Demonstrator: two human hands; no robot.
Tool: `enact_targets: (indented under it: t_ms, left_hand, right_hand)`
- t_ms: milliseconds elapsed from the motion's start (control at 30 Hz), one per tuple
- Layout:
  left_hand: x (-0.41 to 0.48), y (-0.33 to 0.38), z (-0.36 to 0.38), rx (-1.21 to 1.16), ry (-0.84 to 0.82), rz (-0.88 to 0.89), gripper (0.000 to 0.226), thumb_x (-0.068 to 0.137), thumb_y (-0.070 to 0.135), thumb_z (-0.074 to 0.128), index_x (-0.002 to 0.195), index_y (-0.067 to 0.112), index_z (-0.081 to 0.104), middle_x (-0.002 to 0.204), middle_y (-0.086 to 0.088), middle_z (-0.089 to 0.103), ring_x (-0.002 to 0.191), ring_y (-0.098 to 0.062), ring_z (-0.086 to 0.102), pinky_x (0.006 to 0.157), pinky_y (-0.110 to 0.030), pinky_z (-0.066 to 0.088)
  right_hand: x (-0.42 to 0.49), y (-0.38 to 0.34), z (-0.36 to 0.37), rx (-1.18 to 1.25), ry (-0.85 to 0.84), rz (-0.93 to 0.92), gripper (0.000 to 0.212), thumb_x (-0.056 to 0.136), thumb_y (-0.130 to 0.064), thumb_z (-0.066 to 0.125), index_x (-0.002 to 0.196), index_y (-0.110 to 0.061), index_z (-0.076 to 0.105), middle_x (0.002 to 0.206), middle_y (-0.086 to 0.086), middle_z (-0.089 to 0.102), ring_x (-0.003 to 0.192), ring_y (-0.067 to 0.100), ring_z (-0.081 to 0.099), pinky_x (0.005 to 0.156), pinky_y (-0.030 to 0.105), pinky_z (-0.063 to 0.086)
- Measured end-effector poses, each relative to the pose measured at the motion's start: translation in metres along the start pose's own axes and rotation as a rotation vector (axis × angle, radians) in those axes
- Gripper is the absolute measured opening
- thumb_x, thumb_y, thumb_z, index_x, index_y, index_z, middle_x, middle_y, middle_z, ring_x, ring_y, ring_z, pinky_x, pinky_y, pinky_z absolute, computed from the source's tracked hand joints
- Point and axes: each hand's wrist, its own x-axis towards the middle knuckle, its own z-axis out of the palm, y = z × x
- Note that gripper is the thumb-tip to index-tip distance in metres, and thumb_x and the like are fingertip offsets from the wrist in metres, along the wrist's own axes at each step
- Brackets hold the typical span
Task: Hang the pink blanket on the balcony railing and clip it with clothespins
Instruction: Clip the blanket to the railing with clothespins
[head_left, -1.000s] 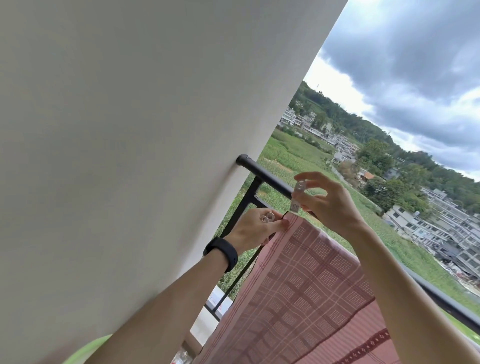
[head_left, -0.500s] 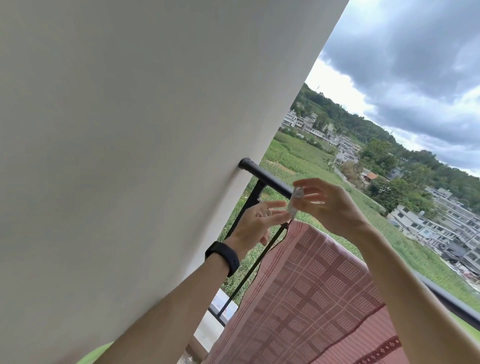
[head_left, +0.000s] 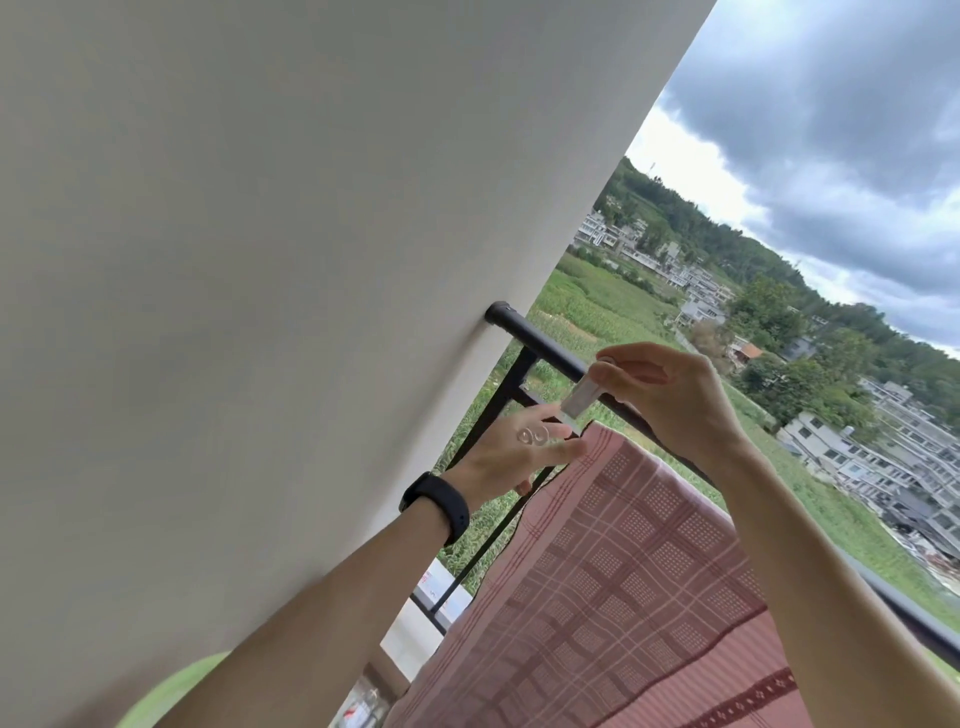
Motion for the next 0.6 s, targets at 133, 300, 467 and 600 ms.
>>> enact_targets:
  t_ms: [133, 300, 467, 600]
  left_hand:
    - [-0.004, -0.025, 0.007, 0.051, -0.099, -0.099, 0.04, 0.083, 0.038, 0.076, 0.11, 0.009, 0.069, 0.088, -0.004, 0.07, 0.051, -0.007, 0.051, 0.047, -0.022, 0.043]
    - [-0.004, -0.032, 0.013, 0.124, 0.091, -0.006, 0.026, 0.08, 0.038, 0.078, 0.093, 0.017, 0.072, 0.088, 0.001, 0.072, 0.076, -0.013, 0.068, 0.065, -0.029, 0.057]
    - [-0.009, -0.036, 0.017, 0.123, 0.193, 0.047, 0.021, 0.079, 0.041, 0.078, 0.088, 0.023, 0.073, 0.087, 0.001, 0.073, 0.084, -0.017, 0.069, 0.074, -0.034, 0.059]
    - [-0.009, -0.031, 0.02, 0.083, 0.177, 0.035, 0.015, 0.082, 0.044, 0.074, 0.09, 0.031, 0.072, 0.091, 0.002, 0.071, 0.087, -0.014, 0.068, 0.077, -0.034, 0.058]
  right_hand:
    - [-0.003, -0.001, 0.001, -0.086, 0.028, -0.057, 0.03, 0.074, -0.039, 0.079, 0.099, -0.024, 0.077, 0.089, -0.017, 0.076, 0.081, -0.004, 0.071, 0.078, 0.008, 0.053]
    - [-0.002, -0.011, 0.002, -0.285, -0.03, -0.165, 0.015, 0.079, -0.032, 0.08, 0.093, -0.025, 0.079, 0.082, -0.028, 0.069, 0.073, -0.013, 0.067, 0.067, -0.001, 0.046]
    - [0.003, -0.022, 0.006, -0.414, -0.093, -0.217, 0.014, 0.082, -0.028, 0.078, 0.094, -0.022, 0.08, 0.079, -0.021, 0.068, 0.064, -0.015, 0.063, 0.056, 0.001, 0.045]
    - [0.008, -0.023, 0.008, -0.464, -0.142, -0.203, 0.012, 0.083, -0.03, 0.078, 0.094, -0.023, 0.08, 0.076, -0.025, 0.065, 0.072, -0.022, 0.061, 0.059, -0.004, 0.041]
